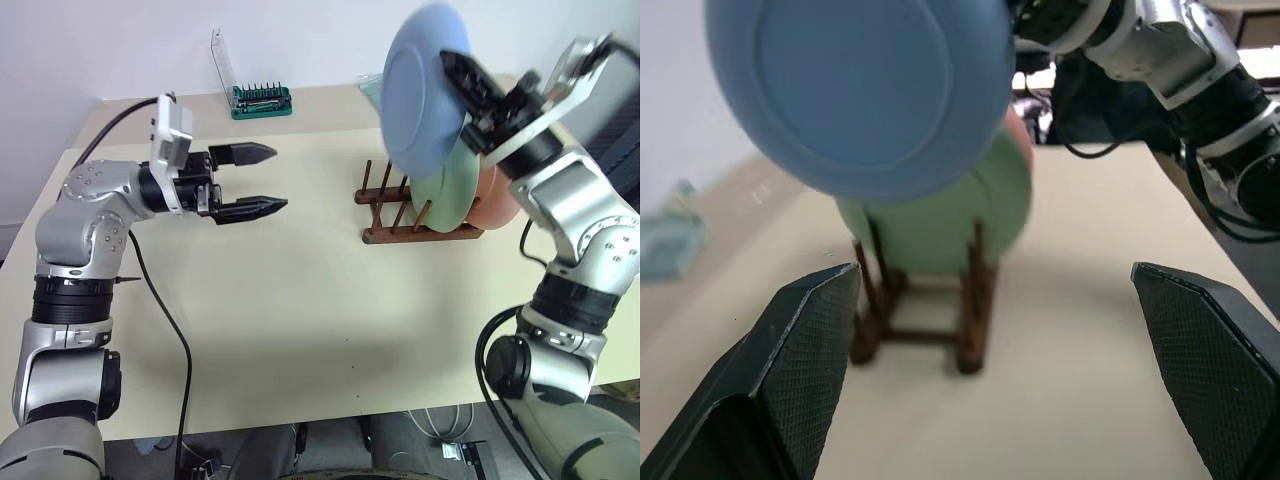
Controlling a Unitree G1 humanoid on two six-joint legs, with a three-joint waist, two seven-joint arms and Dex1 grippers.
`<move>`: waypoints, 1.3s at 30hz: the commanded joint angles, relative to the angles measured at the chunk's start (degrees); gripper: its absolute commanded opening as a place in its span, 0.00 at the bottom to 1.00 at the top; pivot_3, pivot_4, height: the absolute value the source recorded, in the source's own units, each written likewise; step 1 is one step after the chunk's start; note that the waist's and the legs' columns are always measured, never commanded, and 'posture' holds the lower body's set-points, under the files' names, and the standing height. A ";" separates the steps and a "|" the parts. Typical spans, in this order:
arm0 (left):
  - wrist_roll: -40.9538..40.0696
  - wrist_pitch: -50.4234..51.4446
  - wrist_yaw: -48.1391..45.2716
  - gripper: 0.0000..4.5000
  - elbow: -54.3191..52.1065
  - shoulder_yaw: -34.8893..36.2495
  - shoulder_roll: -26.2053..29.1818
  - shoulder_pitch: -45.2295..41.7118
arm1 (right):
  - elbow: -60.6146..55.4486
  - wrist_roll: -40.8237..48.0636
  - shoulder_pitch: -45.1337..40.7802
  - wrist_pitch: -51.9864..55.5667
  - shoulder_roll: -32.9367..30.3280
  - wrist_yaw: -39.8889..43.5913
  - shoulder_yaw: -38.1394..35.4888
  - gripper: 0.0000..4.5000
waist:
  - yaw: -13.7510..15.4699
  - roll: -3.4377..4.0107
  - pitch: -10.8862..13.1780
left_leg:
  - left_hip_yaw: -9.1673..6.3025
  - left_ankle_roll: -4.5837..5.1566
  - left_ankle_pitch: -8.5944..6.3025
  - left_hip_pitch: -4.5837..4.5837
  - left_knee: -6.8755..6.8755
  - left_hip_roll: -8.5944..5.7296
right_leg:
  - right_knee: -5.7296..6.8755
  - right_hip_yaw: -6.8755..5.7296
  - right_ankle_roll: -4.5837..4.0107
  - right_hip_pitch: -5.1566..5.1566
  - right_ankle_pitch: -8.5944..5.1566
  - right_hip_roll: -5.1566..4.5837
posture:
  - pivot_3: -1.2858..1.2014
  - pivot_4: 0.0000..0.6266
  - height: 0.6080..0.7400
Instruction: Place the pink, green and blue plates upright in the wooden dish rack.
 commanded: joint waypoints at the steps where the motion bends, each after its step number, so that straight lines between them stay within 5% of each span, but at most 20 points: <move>1: -0.53 0.24 0.53 0.99 -2.43 0.99 -0.20 -1.63 | -0.97 2.42 -1.21 -2.17 -0.40 -1.02 0.07 0.00 | -0.02 0.01 0.00 | 0.03 0.00 0.00 0.00 0.01 0.00 | 0.00 0.01 0.00 0.00 0.00 0.00 | 0.52 0.24 1.00; 23: 0.78 -1.59 2.24 0.99 -2.05 1.22 -1.63 -2.73 | -1.14 4.93 2.70 -5.27 -0.49 -8.06 3.66 0.00 | 0.01 0.01 0.00 | 0.03 0.01 0.00 0.01 0.00 0.04 | -0.02 0.00 0.00 -0.01 0.00 0.03 | 0.52 0.24 1.00; 36: 1.37 -2.16 3.92 0.99 -2.21 1.41 -2.27 -3.61 | -3.43 -5.16 3.94 -7.02 -2.29 -0.60 8.47 0.00 | 0.00 0.01 0.00 | 0.05 0.01 0.00 0.00 0.00 0.04 | -0.02 0.00 0.00 0.00 0.00 0.03 | 0.52 0.24 1.00; 39: 1.20 -2.00 4.08 1.00 -2.39 1.46 -2.35 -3.61 | -3.97 -7.73 3.47 -7.47 -2.91 1.73 8.93 0.33 | 0.04 0.01 0.00 | 0.05 0.01 0.00 0.00 0.00 0.04 | -0.02 0.00 0.00 0.00 0.00 0.03 | 0.52 0.24 1.00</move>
